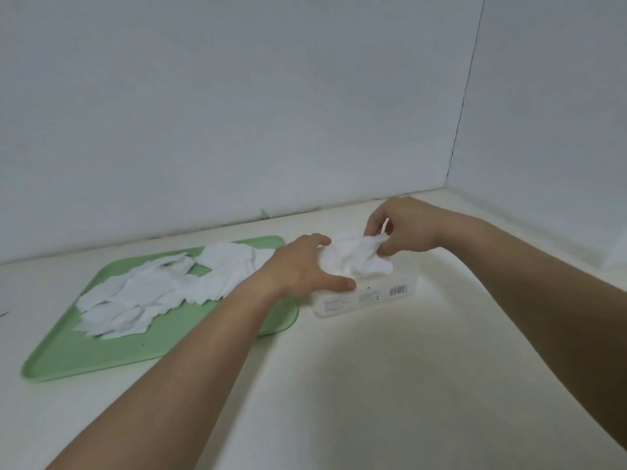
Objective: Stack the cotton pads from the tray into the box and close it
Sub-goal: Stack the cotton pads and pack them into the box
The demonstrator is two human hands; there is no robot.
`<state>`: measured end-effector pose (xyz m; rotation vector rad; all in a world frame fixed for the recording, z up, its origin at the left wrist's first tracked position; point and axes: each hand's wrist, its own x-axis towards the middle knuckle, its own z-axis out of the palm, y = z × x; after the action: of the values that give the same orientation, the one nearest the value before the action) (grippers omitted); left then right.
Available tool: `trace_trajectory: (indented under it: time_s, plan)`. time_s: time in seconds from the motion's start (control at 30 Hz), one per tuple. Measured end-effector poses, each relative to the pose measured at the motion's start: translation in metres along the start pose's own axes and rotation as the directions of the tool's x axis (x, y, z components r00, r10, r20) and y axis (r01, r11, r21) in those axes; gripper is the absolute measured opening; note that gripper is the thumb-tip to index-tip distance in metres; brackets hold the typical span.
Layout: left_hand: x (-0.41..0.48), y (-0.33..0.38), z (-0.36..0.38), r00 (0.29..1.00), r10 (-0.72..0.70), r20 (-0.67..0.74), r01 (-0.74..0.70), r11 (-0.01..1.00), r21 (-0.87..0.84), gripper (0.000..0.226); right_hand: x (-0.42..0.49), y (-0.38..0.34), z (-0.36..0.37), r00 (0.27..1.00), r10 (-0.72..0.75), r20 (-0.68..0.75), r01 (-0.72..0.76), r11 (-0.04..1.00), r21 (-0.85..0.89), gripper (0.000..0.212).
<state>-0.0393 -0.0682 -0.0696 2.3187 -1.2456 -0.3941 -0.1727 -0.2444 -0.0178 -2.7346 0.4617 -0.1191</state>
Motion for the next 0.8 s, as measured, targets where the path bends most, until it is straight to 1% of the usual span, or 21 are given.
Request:
trace_trajectory:
  time_s: [0.17, 0.33, 0.4, 0.47, 0.53, 0.7, 0.8]
  plan:
    - [0.004, -0.007, 0.005, 1.000, 0.013, -0.026, -0.014, 0.999, -0.033, 0.102, 0.009, 0.000, 0.019, 0.999, -0.004, 0.039, 0.009, 0.994, -0.111, 0.024]
    - [0.005, -0.010, 0.007, 1.000, 0.017, -0.021, -0.018, 0.998, -0.054, 0.115, 0.017, -0.007, 0.033, 1.000, -0.012, -0.029, 0.009, 0.992, -0.128, 0.031]
    - [0.005, -0.011, 0.008, 0.999, 0.020, -0.027, -0.022, 0.997, -0.076, 0.109, 0.019, -0.008, 0.035, 0.999, -0.027, -0.047, 0.020, 0.990, -0.143, 0.034]
    - [0.005, -0.013, 0.009, 0.999, 0.023, -0.035, -0.026, 0.995, -0.091, 0.104, 0.021, -0.008, 0.037, 0.998, -0.036, -0.055, 0.026, 0.985, -0.171, 0.030]
    - [0.006, -0.014, 0.009, 0.999, 0.021, -0.035, -0.024, 0.995, -0.101, 0.103, 0.022, -0.008, 0.036, 0.998, -0.045, -0.053, 0.033, 0.980, -0.198, 0.026]
    - [0.005, -0.015, 0.010, 0.999, 0.014, -0.036, -0.018, 0.993, -0.117, 0.104, 0.021, -0.007, 0.026, 0.999, -0.045, -0.006, 0.044, 0.986, -0.164, 0.018]
    - [0.004, -0.015, 0.010, 0.999, 0.008, -0.033, -0.013, 0.992, -0.128, 0.103, 0.021, -0.007, 0.028, 0.999, -0.033, -0.015, 0.031, 0.988, -0.153, 0.016]
